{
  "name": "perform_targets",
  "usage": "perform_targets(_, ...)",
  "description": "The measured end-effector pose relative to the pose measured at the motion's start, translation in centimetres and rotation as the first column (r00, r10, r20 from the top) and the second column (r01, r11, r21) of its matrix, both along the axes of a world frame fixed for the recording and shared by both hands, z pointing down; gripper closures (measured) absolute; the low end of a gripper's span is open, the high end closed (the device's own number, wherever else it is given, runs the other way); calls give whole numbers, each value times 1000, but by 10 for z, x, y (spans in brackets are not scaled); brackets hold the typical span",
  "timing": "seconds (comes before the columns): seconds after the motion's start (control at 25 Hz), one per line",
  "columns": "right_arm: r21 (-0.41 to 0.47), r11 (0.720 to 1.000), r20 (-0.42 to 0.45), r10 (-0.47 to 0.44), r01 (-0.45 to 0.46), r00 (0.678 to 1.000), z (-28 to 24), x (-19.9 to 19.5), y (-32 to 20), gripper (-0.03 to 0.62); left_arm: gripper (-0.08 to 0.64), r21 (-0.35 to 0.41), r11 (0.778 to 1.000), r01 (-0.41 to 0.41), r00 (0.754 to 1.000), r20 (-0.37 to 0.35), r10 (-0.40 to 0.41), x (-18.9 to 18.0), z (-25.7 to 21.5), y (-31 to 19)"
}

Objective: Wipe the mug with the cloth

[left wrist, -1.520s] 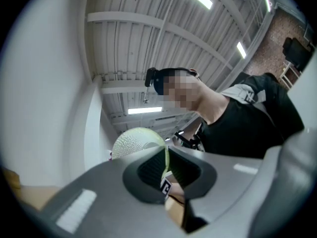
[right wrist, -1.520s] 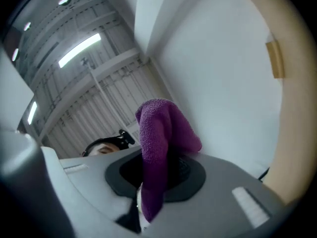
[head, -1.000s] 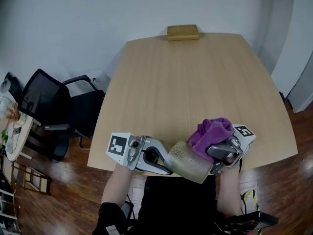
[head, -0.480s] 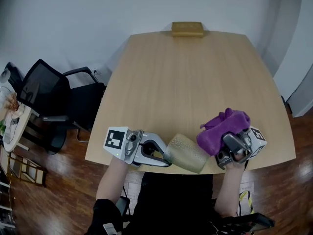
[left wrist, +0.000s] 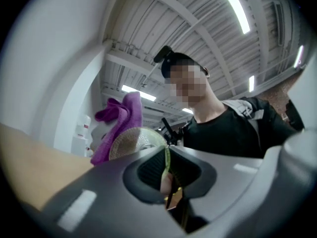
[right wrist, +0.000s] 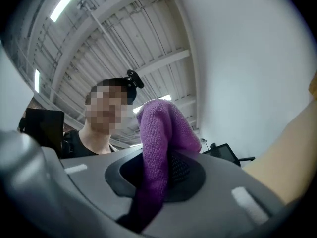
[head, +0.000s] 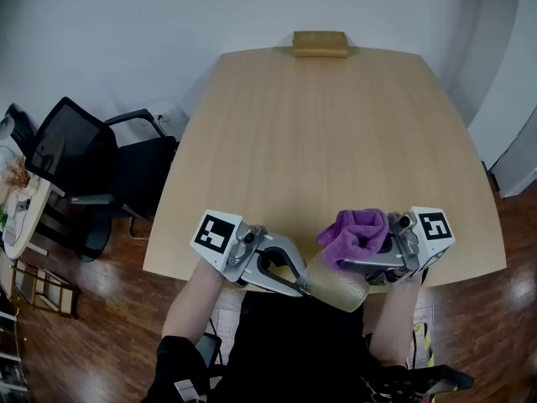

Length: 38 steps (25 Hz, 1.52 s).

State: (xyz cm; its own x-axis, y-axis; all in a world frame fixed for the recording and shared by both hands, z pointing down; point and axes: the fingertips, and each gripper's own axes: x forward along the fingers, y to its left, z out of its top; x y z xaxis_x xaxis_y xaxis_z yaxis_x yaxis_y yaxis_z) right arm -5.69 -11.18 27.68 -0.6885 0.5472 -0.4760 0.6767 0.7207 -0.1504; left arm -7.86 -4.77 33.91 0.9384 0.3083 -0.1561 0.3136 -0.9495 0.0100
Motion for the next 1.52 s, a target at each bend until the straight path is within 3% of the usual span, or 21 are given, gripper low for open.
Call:
perform_targets(0.08,10,999,-35,45,-45,998,12,-10,-9,537,509,-10,1000,-19,999,39,20,16,7,5)
perform_targets(0.2,20,978,-87,211,-210,974,23,-24,-34,538,517,-33,999,26,998,53,-24,19,11,-1)
perform_targets(0.32,4,952,15,306,-306,952,13,10,-51,537,517,-71,991,115,993,21,-114,5,5,-17)
perform_targets(0.4,33,952,122,297,-303,947,-2,41,-45,538,517,-104,979,174,984,-8,-176,-7,-5,-29)
perform_targets(0.48,94,956,137,264,-278,955,-10,50,-29,538,517,-125,970,207,977,-21,-211,-15,-13,-37)
perform_targets(0.64,270,940,13,213,-209,977,10,20,4,537,517,-141,978,153,988,19,-151,-4,-8,-31)
perform_targets(0.8,298,943,-65,175,-148,982,20,-5,16,537,515,-142,989,48,995,95,-34,19,6,-11)
perform_targets(0.92,306,932,-135,245,-195,960,26,-31,3,537,503,-137,990,42,991,135,-23,29,15,-9)
perform_targets(1.0,291,900,-125,371,-323,920,27,-36,-25,537,516,-148,984,100,987,136,-79,27,17,-21)
perform_targets(1.12,181,831,-56,543,-527,838,13,-3,-68,537,517,-166,954,250,967,101,-236,12,11,-49)
perform_targets(1.2,119,788,-8,609,-604,793,-1,24,-81,537,517,-150,918,368,929,100,-356,-2,7,-68)
perform_targets(1.28,118,759,-4,646,-641,764,-6,33,-83,537,517,-110,874,474,879,125,-461,-10,7,-84)
perform_targets(1.36,153,728,-84,683,-668,726,4,19,-86,537,517,-48,837,545,832,153,-533,-11,9,-93)
perform_targets(1.4,175,704,-149,710,-688,689,15,8,-91,537,517,-11,824,567,813,167,-558,-8,11,-95)
perform_targets(1.52,239,611,-326,783,-755,530,48,-18,-109,537,517,159,774,613,739,234,-632,-3,31,-102)
